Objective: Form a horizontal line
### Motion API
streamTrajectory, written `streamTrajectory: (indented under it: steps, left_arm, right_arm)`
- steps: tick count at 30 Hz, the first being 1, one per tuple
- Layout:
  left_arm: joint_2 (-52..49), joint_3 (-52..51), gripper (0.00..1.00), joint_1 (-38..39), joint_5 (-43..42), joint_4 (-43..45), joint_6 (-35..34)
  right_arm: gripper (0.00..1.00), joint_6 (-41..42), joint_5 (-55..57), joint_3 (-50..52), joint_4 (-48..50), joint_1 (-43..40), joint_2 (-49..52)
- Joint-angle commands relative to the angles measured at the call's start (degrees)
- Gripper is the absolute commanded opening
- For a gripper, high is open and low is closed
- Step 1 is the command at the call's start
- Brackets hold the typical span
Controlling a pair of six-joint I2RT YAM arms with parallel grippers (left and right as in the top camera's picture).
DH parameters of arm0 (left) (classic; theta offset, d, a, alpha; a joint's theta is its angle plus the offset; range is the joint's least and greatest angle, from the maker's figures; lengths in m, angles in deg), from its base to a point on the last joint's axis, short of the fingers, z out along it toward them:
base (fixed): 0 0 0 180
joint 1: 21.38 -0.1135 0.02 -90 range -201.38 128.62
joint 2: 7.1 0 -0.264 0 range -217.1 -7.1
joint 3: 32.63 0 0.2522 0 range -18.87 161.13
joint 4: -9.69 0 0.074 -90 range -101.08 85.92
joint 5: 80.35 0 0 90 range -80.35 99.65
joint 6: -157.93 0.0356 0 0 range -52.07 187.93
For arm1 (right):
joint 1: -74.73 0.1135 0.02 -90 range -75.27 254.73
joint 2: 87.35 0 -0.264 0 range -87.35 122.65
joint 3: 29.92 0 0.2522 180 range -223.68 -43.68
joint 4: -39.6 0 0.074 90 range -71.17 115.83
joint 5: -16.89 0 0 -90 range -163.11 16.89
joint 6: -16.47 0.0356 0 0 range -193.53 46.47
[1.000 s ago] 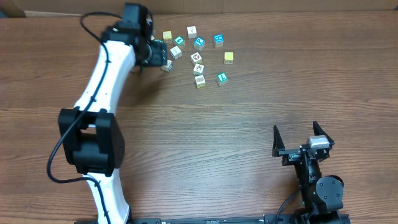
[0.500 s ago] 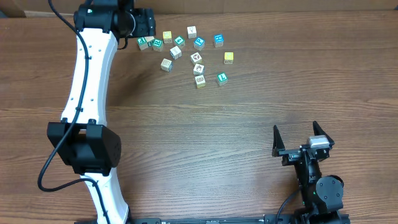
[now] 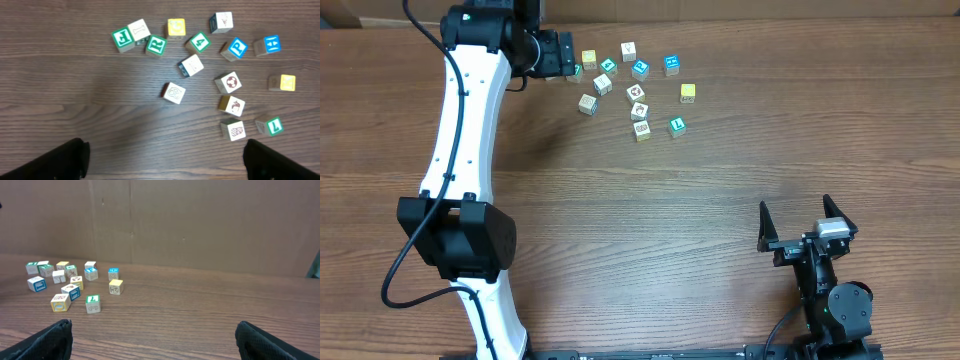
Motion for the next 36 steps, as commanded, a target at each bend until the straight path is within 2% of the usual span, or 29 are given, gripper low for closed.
streamTrajectory:
  steps: [1,11,12,13,15,16,17,33,34,36]
  left_arm:
    - [0.0,1.5,1.0,0.8,-0.4,-0.1,-0.8]
    - [0.0,1.4,0.98,1.7,-0.4,0.6,-0.8]
    - [0.0,1.4,0.89,1.8,-0.4,0.7,-0.8]
    - [0.0,1.4,0.73,1.9,-0.4,0.8,-0.8]
    - [0.0,1.3,0.32,2.1,-0.4,1.0,-0.8]
    - [0.0,1.2,0.15,2.1,-0.4,1.0,-0.8]
    - [0.0,1.2,0.05,2.1,-0.4,1.0,-0.8]
    - [0.0,-6.5,0.04,2.2,-0.5,7.3,-0.8]
    - [0.0,-7.0,0.08,2.2,-0.5,7.8,-0.8]
    - [0.0,-7.7,0.23,2.2,-0.5,8.4,-1.1]
  right_arm:
    - [1.0,-0.3,-0.3,0.6,0.2,-0.2,-0.6]
    - [1.0,-0.3,-0.2,0.6,0.2,-0.2,-0.6]
    - [1.0,-0.3,-0.2,0.6,0.2,-0.2,-0.6]
    - [1.0,-0.2,-0.3,0.6,0.2,-0.2,-0.6]
    - [1.0,-0.3,-0.3,0.6,0.2,-0.2,-0.6]
    - [1.0,-0.3,-0.2,0.6,0.2,-0.2,-0.6]
    - [1.0,-0.3,-0.3,0.6,0.2,-0.2,-0.6]
    - [1.0,-0.2,-0.3,0.6,0.2,-0.2,-0.6]
    - [1.0,-0.3,-0.3,0.6,0.2,-0.2,-0.6]
    - [1.0,-0.2,-0.3,0.6,0.2,-0.2,-0.6]
